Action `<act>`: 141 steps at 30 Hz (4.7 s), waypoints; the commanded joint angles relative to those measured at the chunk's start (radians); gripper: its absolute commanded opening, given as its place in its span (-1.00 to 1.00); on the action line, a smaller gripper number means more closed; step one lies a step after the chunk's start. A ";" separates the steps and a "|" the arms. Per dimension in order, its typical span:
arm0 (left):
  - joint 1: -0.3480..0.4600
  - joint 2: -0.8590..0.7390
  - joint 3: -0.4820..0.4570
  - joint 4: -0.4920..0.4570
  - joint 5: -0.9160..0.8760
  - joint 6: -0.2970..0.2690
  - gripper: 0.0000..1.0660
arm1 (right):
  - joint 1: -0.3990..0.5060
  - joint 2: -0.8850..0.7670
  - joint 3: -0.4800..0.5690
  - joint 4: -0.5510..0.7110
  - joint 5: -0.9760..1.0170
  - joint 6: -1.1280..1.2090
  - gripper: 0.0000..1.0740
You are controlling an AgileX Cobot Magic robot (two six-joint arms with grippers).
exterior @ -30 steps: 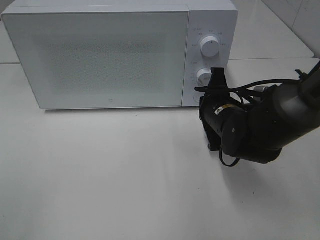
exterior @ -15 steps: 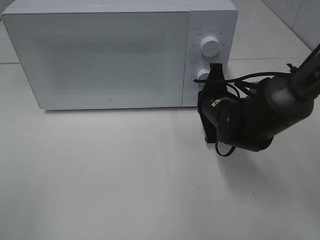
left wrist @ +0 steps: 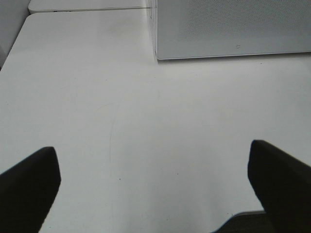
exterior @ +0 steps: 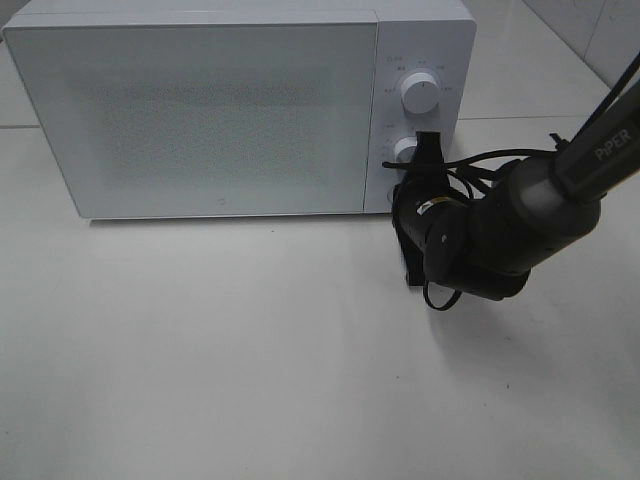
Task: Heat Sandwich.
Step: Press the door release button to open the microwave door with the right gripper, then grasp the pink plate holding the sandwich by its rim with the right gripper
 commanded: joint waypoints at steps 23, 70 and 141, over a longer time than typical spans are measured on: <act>-0.001 -0.016 0.000 -0.007 -0.009 0.003 0.83 | -0.039 0.062 -0.146 0.045 -0.156 -0.020 -1.00; -0.001 -0.016 0.000 -0.007 -0.009 0.003 0.83 | 0.000 -0.063 -0.012 0.052 0.006 -0.042 -0.99; -0.001 -0.016 0.000 -0.007 -0.009 0.002 0.83 | -0.004 -0.590 -0.005 -0.591 1.498 -1.441 -0.85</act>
